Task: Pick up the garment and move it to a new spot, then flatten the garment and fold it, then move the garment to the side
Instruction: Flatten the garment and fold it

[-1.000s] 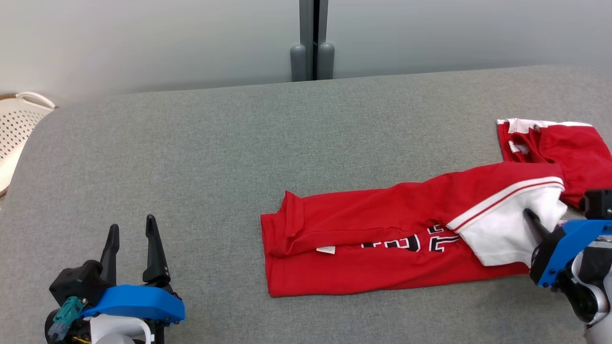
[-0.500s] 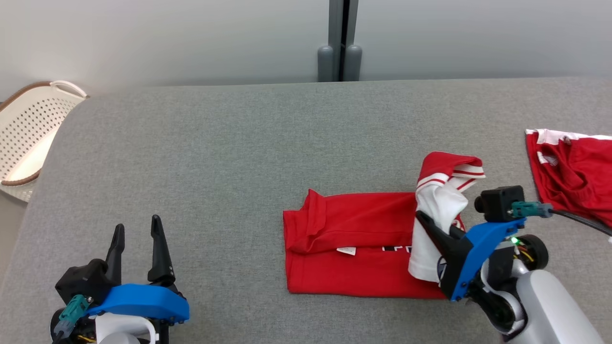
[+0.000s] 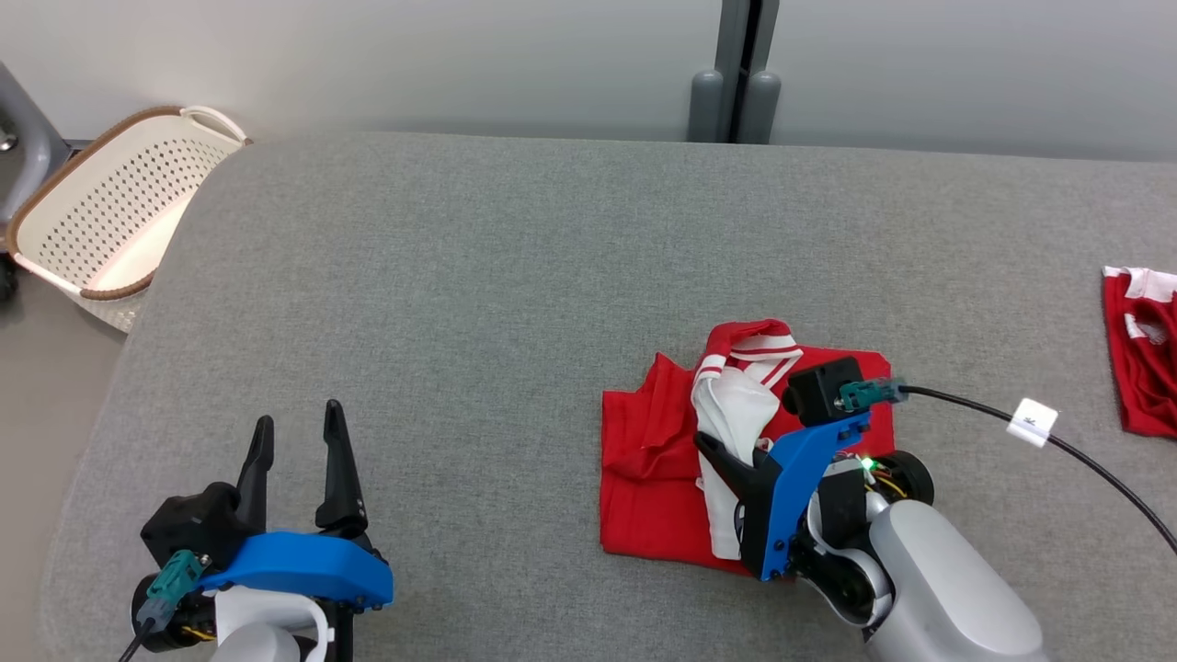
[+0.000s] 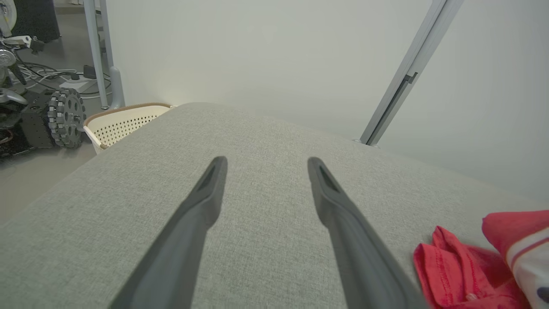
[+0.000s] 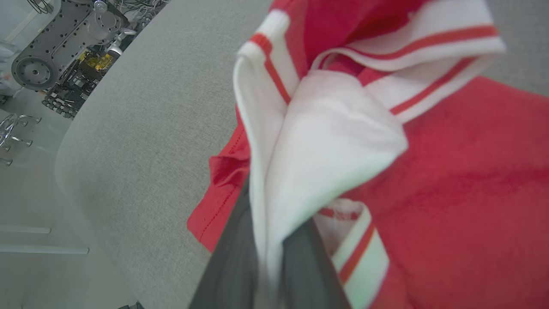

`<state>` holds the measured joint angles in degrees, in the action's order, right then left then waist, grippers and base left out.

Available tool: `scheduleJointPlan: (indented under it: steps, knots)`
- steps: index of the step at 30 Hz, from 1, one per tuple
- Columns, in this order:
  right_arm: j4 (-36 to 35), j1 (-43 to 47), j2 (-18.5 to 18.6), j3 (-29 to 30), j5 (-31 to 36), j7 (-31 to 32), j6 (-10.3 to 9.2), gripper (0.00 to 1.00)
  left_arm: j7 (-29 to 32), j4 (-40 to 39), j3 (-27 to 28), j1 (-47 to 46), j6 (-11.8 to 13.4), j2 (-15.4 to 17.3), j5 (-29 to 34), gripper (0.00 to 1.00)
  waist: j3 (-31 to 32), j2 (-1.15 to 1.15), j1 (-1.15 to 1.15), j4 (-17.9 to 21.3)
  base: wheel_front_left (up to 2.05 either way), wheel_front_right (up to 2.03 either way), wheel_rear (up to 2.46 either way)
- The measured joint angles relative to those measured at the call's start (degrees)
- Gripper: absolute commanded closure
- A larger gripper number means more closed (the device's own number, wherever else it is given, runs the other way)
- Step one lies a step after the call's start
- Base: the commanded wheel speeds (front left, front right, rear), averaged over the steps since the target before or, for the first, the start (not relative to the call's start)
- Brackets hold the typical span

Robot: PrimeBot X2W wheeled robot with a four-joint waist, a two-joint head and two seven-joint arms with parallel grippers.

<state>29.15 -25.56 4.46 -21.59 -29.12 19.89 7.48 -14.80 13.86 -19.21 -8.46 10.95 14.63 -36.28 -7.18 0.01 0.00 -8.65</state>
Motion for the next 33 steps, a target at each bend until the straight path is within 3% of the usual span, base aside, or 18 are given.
scheduleJointPlan:
  steps: [2,3,4,5,6,12,21,26,33]
  knots:
    - [2.18,-1.12,-0.49,-0.56,-0.23,-0.64,0.0,1.0,-0.01,0.31,0.0,-0.05,-0.25,-0.25,0.07,0.0,-0.16,0.0,0.0,-0.36,0.0,0.0,0.0]
    - [3.34,-1.69,-0.68,-0.84,-0.21,-1.03,0.0,0.95,-0.01,0.47,0.01,-0.17,-0.37,-0.35,0.08,0.0,-0.2,0.0,0.0,-0.51,0.0,0.0,0.0]
    - [4.34,-2.25,-0.78,-1.26,-0.18,-1.41,0.0,0.64,-0.01,0.56,0.02,-0.27,-0.4,-0.43,0.16,0.0,-0.22,0.0,0.0,-0.64,0.0,0.0,0.0]
    - [5.12,-2.77,-0.88,-1.59,-0.25,-2.0,0.0,0.09,-0.02,0.7,0.01,-0.36,-0.41,-0.54,0.24,0.0,-0.23,0.0,0.0,-0.74,0.0,0.0,0.0]
    - [5.67,-3.26,-1.05,-1.97,-0.66,-2.53,0.0,0.0,-0.02,0.86,0.01,-0.47,-0.43,-0.63,0.25,0.0,-0.23,0.0,0.0,-0.8,0.0,0.0,0.0]
    - [5.55,-5.28,-1.46,-6.24,-3.79,-4.76,0.0,0.0,-0.1,1.36,-0.03,-0.54,-0.89,-1.01,0.62,0.0,0.09,-0.01,0.0,-0.35,0.0,0.0,0.0]
    - [-1.72,-5.92,-1.55,-9.18,-8.06,-7.15,0.0,0.0,-0.14,2.13,-1.15,-1.0,-1.49,-1.89,1.43,0.0,0.58,-0.01,0.0,1.48,0.0,0.0,0.0]
    - [-6.46,-5.48,-0.3,-5.48,-7.33,-10.15,0.0,0.0,-0.18,2.37,-1.63,-1.09,-1.68,-2.11,1.59,0.0,0.9,-0.01,0.0,2.33,0.0,0.0,0.0]
    - [-9.46,-1.71,2.93,4.31,1.2,-17.16,0.0,0.0,-0.19,2.27,-2.2,-1.38,-2.19,-2.34,2.3,0.0,1.88,-0.01,0.0,3.42,0.0,0.0,0.0]
